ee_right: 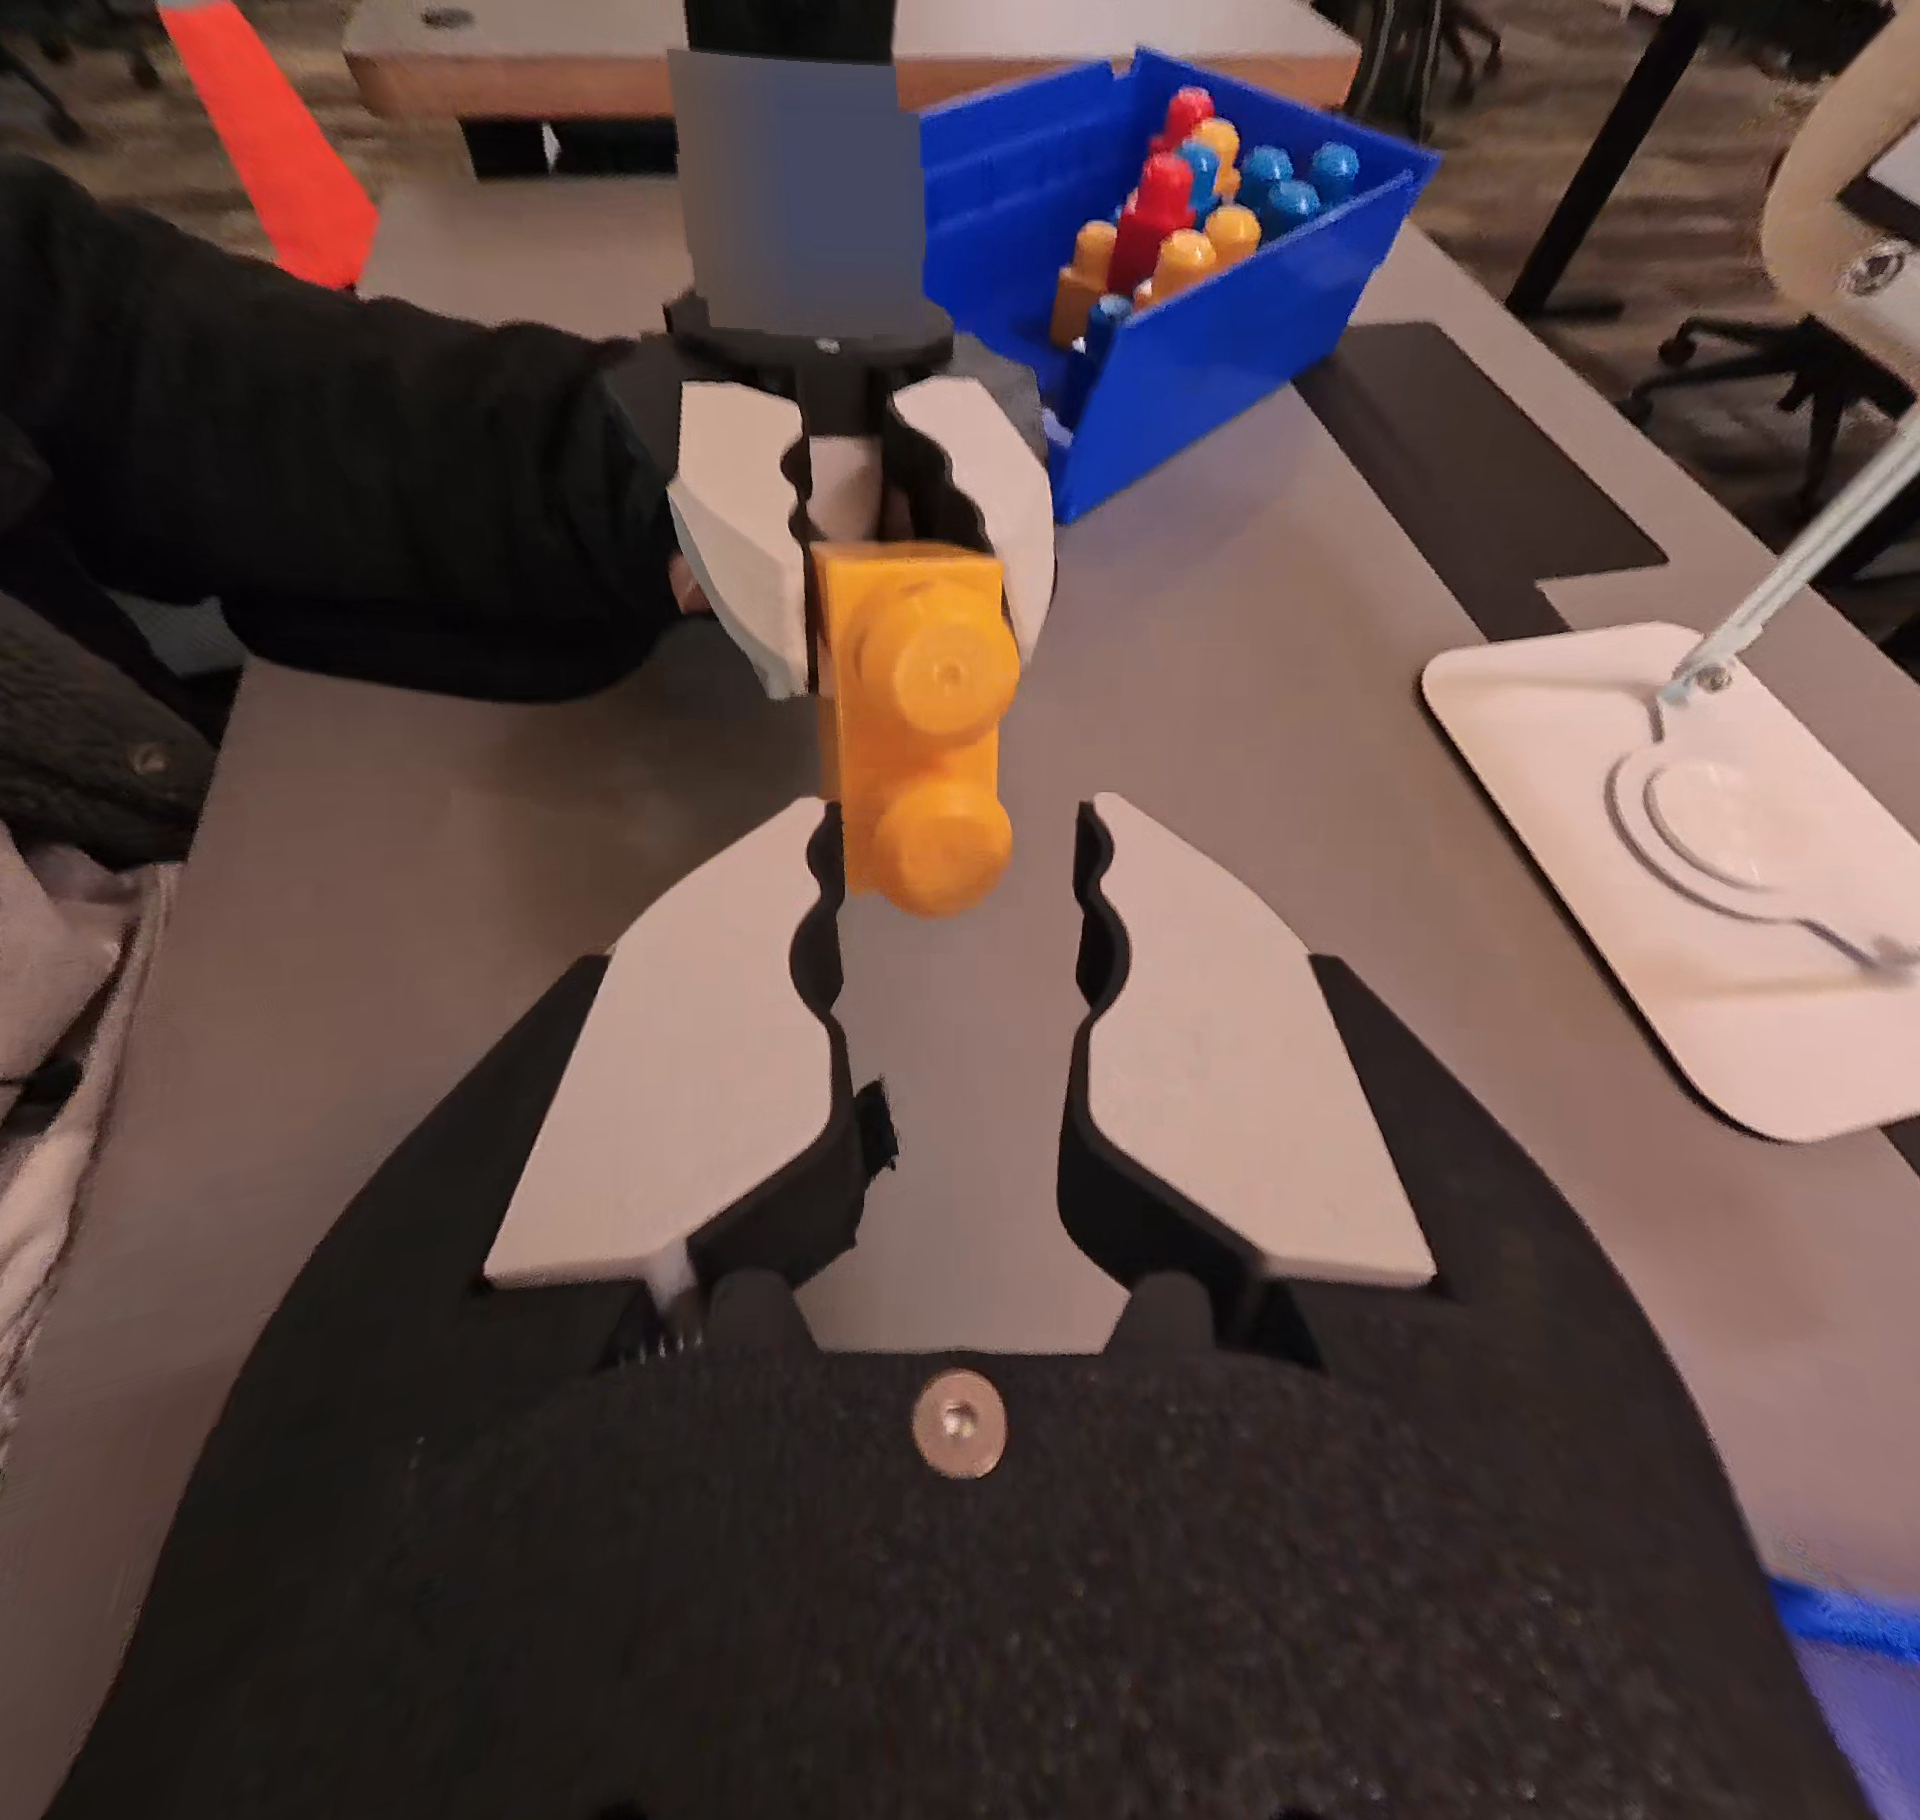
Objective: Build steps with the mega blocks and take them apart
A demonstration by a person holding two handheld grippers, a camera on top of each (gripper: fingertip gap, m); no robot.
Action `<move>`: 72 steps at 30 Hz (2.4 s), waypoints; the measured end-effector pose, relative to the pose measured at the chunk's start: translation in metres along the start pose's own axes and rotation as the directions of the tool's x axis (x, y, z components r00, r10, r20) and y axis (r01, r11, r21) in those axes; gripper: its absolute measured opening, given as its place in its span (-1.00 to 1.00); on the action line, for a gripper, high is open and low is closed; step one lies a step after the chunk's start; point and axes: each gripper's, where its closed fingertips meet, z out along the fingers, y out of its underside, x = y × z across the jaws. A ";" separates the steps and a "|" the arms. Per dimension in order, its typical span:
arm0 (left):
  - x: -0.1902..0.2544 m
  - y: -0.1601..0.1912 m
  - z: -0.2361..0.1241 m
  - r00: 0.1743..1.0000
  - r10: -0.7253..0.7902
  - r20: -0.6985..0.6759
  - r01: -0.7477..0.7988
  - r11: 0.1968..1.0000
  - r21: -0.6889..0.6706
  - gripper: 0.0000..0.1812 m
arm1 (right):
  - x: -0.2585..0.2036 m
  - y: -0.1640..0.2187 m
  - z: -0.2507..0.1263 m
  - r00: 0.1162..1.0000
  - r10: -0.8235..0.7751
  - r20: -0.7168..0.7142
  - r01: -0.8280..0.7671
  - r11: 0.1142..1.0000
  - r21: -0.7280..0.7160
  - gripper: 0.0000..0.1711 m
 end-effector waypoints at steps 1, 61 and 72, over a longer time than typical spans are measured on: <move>0.001 0.002 0.001 1.000 0.003 -0.005 -0.003 1.000 -0.008 -0.59 | -0.002 -0.004 0.001 1.000 0.004 0.006 -0.004 1.000 0.023 -0.51; -0.024 0.059 -0.008 0.999 -0.004 0.040 0.015 0.964 -0.264 -0.69 | 0.360 0.183 -0.128 0.928 -0.228 -0.293 -0.144 0.507 -0.850 -0.58; -0.024 0.062 -0.008 0.999 0.001 0.042 0.011 0.961 -0.278 -0.70 | 0.247 0.155 -0.137 0.995 -0.001 -0.097 -0.079 0.584 -0.808 -0.51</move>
